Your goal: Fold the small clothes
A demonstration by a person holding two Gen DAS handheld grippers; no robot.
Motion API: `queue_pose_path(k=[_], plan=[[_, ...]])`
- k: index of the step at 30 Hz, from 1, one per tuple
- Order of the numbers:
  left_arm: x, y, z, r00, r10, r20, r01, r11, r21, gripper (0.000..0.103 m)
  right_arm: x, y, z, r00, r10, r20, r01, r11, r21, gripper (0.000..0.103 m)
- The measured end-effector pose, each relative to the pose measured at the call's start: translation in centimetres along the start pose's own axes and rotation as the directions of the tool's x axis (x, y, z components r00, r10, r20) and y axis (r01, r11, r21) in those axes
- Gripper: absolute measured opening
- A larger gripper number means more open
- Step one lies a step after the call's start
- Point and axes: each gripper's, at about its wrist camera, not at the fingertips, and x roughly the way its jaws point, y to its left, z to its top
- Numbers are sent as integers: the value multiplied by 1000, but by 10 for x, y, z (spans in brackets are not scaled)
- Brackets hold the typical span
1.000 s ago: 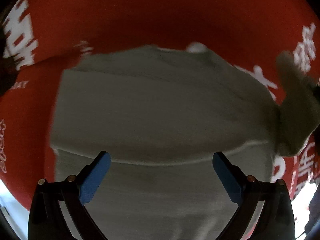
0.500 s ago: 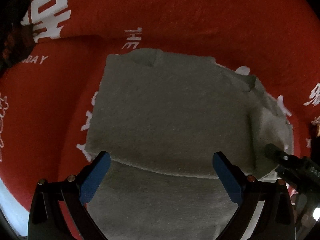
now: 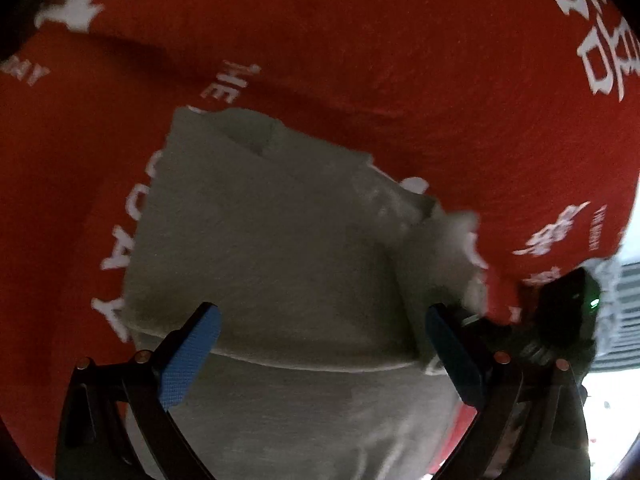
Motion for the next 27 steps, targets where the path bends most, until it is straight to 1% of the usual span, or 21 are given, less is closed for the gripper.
queue_pose_path(k=[1, 2, 4, 6, 7, 8, 9, 11, 14, 16, 18, 19, 20, 21, 23, 25, 27], plan=[[4, 0, 1, 1000, -26, -17, 26, 1000, -2, 102, 11, 11, -5, 999, 2, -37, -3, 999, -38, 8], [7, 0, 2, 999, -38, -31, 38, 999, 0, 102, 21, 18, -10, 997, 0, -71, -4, 998, -60, 11], [16, -3, 2, 997, -55, -62, 55, 998, 5, 102, 38, 25, -21, 991, -30, -132, 19, 997, -80, 12], [24, -5, 1, 994, -63, -85, 64, 998, 4, 102, 47, 23, -32, 981, -48, -187, 34, 997, -76, 25], [28, -7, 0, 993, -63, -95, 64, 998, 3, 102, 47, 22, -36, 980, -44, -195, 31, 997, -70, 26], [31, -8, 0, 993, -62, -101, 63, 998, 3, 102, 43, 19, -41, 980, -33, -198, 21, 998, -63, 34], [34, -8, -2, 992, -60, -109, 61, 998, 2, 102, 38, 17, -44, 980, -25, -197, 15, 998, -56, 38], [38, -9, -4, 991, -52, -120, 52, 999, -2, 102, 23, 9, -50, 982, -22, -188, 14, 999, -43, 39], [43, -13, -6, 990, -46, -131, 46, 999, 0, 102, -4, -12, -58, 986, -40, -162, 41, 999, 4, 39], [45, -18, -6, 990, -42, -133, 43, 999, 9, 102, -30, -36, -63, 989, -62, -133, 72, 995, 67, 39], [47, -22, -5, 991, -34, -130, 36, 999, 11, 102, -60, -66, -68, 993, -87, -85, 99, 983, 155, 39], [49, -24, -5, 992, -24, -127, 26, 1000, 9, 99, -71, -79, -69, 993, -99, -61, 109, 974, 199, 39], [49, -24, -4, 992, -20, -126, 20, 1000, 3, 84, -85, -95, -72, 993, -113, -32, 117, 960, 255, 39], [50, -24, -3, 991, -18, -131, 18, 1000, -1, 75, -94, -108, -75, 993, -122, -5, 118, 945, 304, 40], [53, -22, -2, 990, -18, -141, 17, 1000, -8, 35, -117, -140, -81, 990, -129, 63, 90, 898, 432, 40], [55, -22, -2, 988, -19, -154, 20, 1000, 4, 16, -131, -167, -84, 984, -126, 126, 41, 847, 531, 40], [52, -25, -1, 990, -6, -140, 11, 999, 32, 15, -138, -188, -85, 975, -111, 194, -29, 798, 601, 40]])
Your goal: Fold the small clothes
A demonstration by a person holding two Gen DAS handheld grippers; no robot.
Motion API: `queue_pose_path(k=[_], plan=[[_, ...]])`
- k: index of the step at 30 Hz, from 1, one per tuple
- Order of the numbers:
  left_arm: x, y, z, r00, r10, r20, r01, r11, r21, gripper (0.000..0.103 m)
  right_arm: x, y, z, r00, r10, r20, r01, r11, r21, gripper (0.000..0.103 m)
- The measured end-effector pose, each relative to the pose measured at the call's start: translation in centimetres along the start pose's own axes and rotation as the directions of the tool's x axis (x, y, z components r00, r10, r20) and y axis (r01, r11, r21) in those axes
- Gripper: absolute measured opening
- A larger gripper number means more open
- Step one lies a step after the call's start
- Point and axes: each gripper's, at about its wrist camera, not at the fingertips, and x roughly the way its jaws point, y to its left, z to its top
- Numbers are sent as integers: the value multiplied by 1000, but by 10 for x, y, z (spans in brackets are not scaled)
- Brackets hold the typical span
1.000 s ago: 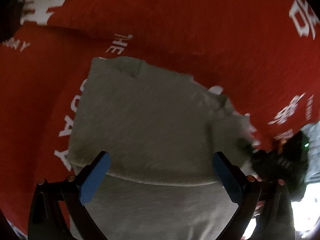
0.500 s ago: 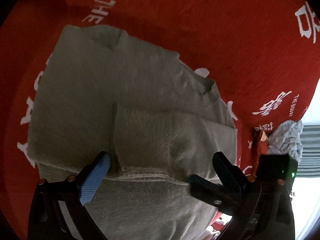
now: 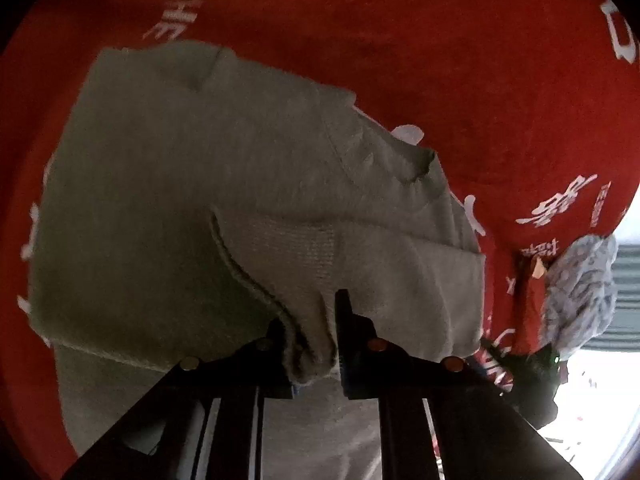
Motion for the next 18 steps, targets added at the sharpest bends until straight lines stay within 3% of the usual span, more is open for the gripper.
queue_pose_path(k=[2, 3, 8, 9, 11, 18], plan=[[-7, -3, 1, 1000, 8, 24, -8, 1000, 26, 15, -1, -11, 12, 998, 60, 18, -61, 997, 54, 36], [-11, -5, 2, 999, 12, 36, -14, 999, 40, 15, 0, -10, 16, 998, 66, 23, -67, 996, 60, 7], [-15, -1, 4, 993, 103, 51, -106, 992, 72, 15, -16, 10, 26, 999, 15, 40, -11, 995, -104, 6], [-13, 4, 3, 992, 121, 45, -124, 990, 67, 15, -15, 7, 27, 999, -28, 32, 32, 991, -129, 6], [-11, 13, -1, 987, 159, 35, -161, 985, 62, 15, -1, 7, 22, 997, -79, 13, 80, 986, -147, 6], [-31, 19, -18, 963, 264, 58, -269, 957, 107, 15, 1, 1, 18, 996, -87, -12, 83, 982, -168, 6]])
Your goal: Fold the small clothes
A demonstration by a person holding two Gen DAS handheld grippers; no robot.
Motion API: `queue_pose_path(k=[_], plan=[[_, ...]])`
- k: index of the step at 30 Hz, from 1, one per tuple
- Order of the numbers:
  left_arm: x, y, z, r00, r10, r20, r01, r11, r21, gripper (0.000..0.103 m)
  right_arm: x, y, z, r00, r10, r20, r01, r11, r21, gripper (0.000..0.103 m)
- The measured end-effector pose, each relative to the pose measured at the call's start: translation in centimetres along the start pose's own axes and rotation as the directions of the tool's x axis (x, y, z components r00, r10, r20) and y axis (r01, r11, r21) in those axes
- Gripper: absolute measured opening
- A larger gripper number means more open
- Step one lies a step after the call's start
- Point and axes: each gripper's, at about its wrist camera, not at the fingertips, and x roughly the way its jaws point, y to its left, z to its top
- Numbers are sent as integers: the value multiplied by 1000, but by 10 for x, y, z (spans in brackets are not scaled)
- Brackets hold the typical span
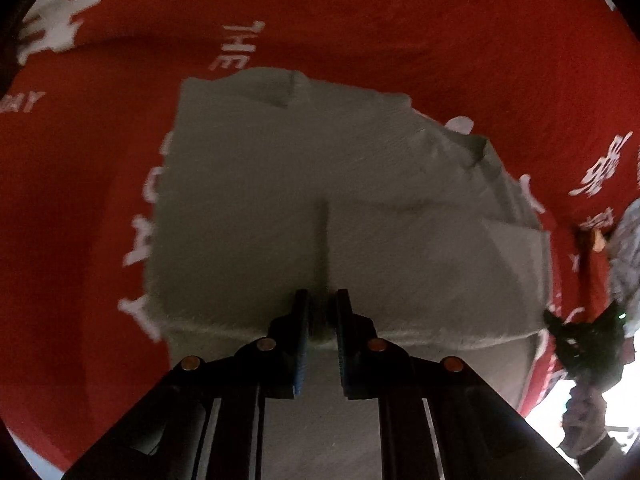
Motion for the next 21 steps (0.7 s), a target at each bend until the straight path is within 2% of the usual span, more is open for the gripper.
queue_pose_path(k=[3, 6, 10, 14, 17, 19, 20, 21], plan=[[-13, -5, -3, 999, 48, 13, -48, 998, 30, 15, -12, 5, -5, 999, -53, -11, 53, 998, -24, 8], [-26, -15, -2, 999, 42, 34, -44, 997, 56, 15, -27, 15, -10, 995, -100, 16, 101, 992, -78, 10], [-29, -36, 7, 997, 33, 65, -39, 995, 91, 15, -42, 29, -10, 992, -114, 60, 122, 982, -146, 11], [-10, -54, 14, 996, 71, 52, -76, 990, 117, 15, -33, 50, 1, 990, -127, 64, 139, 962, -237, 10], [18, -59, 13, 987, 163, 5, -162, 978, 130, 15, -14, 59, 3, 984, -173, 46, 179, 940, -291, 10], [16, -58, 9, 987, 157, 46, -162, 978, 129, 15, 3, 53, 4, 971, -240, 16, 234, 925, -298, 10], [16, -58, 9, 986, 161, 41, -165, 977, 136, 15, 8, 47, 4, 968, -252, 1, 241, 926, -289, 7], [15, -59, 9, 986, 163, 38, -167, 975, 144, 15, 8, 43, 4, 973, -229, 3, 221, 935, -278, 7]])
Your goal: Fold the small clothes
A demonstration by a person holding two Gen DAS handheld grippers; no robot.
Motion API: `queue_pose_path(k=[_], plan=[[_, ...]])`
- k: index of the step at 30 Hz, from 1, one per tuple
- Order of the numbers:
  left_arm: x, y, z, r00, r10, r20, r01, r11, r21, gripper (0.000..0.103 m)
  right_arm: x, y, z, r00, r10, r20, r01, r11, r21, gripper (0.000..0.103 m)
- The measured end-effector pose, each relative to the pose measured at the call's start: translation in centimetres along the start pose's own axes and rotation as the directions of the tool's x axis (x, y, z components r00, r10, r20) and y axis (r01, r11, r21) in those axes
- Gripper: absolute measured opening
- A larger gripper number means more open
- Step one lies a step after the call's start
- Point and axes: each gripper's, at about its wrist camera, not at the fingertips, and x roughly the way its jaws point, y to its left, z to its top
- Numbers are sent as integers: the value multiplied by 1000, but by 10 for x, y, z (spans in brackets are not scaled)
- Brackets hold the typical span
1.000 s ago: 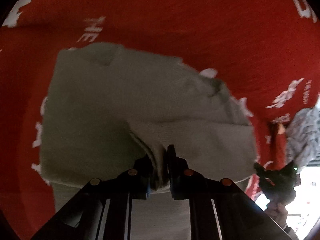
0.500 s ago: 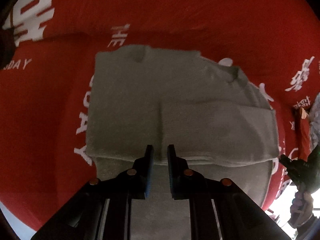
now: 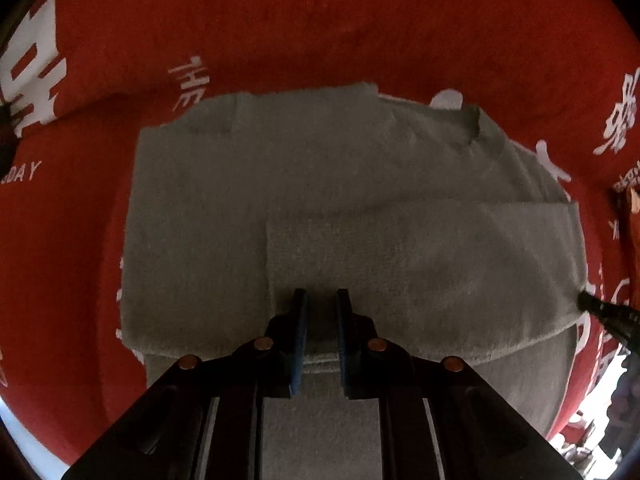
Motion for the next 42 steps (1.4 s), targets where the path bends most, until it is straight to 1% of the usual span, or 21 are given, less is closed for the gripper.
queue_pose_path(k=[1, 3, 7, 10, 12, 17, 25, 31, 32, 33, 34, 35, 36, 38, 42], plan=[[-1, 0, 0, 1000, 0, -4, 0, 1000, 2, 15, -1, -3, -1, 1000, 19, 9, -19, 1000, 7, 7], [-2, 1, 0, 1000, -1, -13, 1, 1000, 2, 15, -3, -6, -2, 999, 32, 10, -32, 999, 4, 6], [-6, 1, 1, 999, 17, -33, -17, 1000, -4, 15, -10, -4, -2, 1000, 17, -12, -17, 1000, -2, 6], [-10, 0, 0, 999, 30, -40, -31, 1000, -3, 15, -16, -4, -6, 1000, 7, -16, -7, 1000, 1, 8], [-13, -2, -6, 998, 37, -41, -37, 999, 5, 15, -23, -5, -11, 1000, 1, -9, -1, 1000, 6, 9], [-17, -10, -9, 997, 40, -61, -39, 999, 20, 15, -34, -8, -26, 1000, 21, -18, -20, 999, 32, 9], [-23, -24, -15, 994, 67, -83, -63, 996, 56, 15, -35, -3, -42, 998, 40, -44, -39, 999, 32, 9], [-23, -35, -19, 991, 99, -93, -92, 993, 76, 16, -32, 4, -48, 996, 63, -63, -62, 998, 24, 11], [-23, -36, -20, 990, 103, -95, -95, 992, 82, 29, -32, 5, -48, 996, 66, -67, -65, 998, 18, 11], [-23, -38, -21, 989, 108, -96, -100, 991, 86, 51, -33, 6, -48, 995, 68, -69, -67, 998, 12, 14], [-25, -39, -22, 988, 122, -91, -115, 990, 85, 98, -34, 8, -49, 995, 71, -72, -71, 997, 4, 15], [-30, -42, -23, 987, 149, -62, -144, 986, 80, 103, -35, 9, -49, 995, 74, -74, -75, 997, -3, 20], [-35, -45, -24, 987, 154, -35, -150, 985, 89, 103, -37, 11, -49, 994, 77, -75, -78, 997, -9, 27], [-38, -50, -25, 987, 155, -41, -150, 984, 96, 103, -41, 14, -50, 993, 88, -76, -90, 996, -22, 33], [-44, -56, -26, 986, 159, -43, -155, 985, 81, 103, -45, 18, -50, 990, 110, -92, -115, 992, -50, 33]])
